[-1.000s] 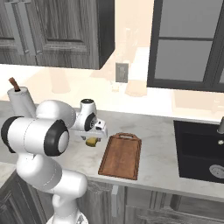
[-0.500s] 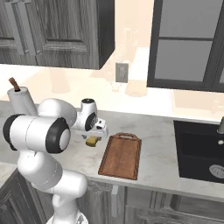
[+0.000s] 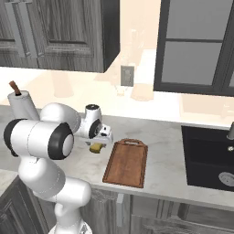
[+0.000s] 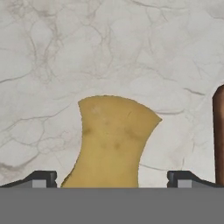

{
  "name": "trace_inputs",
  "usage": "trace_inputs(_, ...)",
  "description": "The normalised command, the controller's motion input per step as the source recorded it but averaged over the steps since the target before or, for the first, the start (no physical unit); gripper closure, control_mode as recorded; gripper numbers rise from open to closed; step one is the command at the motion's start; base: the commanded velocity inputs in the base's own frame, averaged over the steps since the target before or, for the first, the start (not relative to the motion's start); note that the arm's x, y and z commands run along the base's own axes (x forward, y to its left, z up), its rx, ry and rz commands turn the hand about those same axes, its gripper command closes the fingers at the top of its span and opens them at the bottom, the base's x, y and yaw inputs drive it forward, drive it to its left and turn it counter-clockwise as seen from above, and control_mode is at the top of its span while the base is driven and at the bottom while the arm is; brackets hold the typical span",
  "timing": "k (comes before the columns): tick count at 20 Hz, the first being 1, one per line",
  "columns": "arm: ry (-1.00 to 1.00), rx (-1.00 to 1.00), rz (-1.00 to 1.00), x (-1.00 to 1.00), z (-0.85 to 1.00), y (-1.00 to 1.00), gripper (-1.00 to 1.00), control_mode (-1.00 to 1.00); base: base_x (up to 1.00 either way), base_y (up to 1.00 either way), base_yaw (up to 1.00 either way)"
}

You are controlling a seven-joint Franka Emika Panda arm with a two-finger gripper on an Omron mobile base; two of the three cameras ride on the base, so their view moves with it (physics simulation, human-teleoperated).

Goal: Pick up the sponge from the counter and clean the cutting board by briefly scrubbing or pressing down on the cutting board. Once finished, release the sponge.

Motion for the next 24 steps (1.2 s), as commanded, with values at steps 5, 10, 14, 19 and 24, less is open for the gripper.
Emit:
trace_inputs(5,-0.02,0.00,0.00,0.00,0.00,0.00,-1.00,-1.00,0.00,0.00,0.00)
trace_inputs(10,-0.01,0.00,0.00,0.01,-0.04,0.00,-1.00,-1.00,0.00,0.00,0.00)
trace_inputs(14,-0.01,0.00,0.00,0.07,-0.09,0.00,-1.00,-1.00,0.00,0.00,0.00)
trace_inputs(19,-0.02,0.00,0.00,0.08,-0.11,0.00,-1.00,-1.00,0.00,0.00,0.00)
trace_inputs(24,-0.02,0.00,0.00,0.04,-0.06,0.00,-1.00,-1.00,0.00,0.00,0.00)
